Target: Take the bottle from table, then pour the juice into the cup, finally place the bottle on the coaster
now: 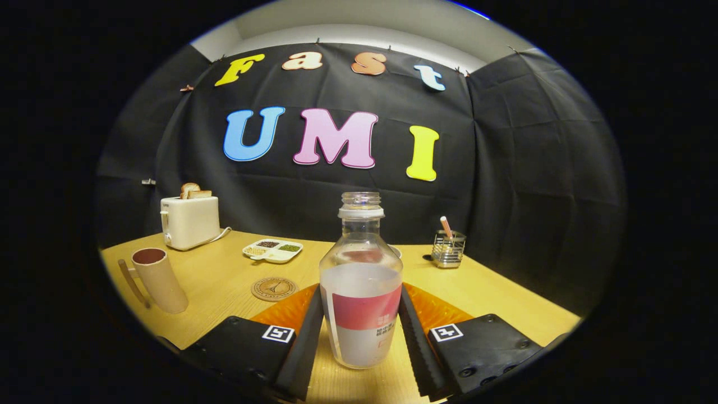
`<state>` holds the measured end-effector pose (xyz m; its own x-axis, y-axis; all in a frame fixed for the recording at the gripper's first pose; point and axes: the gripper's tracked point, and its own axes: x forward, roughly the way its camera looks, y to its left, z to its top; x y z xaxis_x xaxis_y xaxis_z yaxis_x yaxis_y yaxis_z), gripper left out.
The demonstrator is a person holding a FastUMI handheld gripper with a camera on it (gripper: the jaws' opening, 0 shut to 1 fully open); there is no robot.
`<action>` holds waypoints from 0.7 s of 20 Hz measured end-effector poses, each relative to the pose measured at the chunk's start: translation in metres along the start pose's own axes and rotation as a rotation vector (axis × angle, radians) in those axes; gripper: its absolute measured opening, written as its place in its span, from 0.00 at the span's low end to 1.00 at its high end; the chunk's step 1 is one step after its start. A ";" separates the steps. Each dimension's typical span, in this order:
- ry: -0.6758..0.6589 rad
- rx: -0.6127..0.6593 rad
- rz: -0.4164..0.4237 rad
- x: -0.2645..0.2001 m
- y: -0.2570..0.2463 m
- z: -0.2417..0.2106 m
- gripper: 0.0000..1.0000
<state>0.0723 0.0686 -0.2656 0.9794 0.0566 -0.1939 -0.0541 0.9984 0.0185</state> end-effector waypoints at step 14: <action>0.010 -0.486 0.045 -0.027 0.071 0.116 0.72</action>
<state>0.0645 0.1369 -0.1449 0.9722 0.0976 -0.2127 -0.1832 0.8827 -0.4328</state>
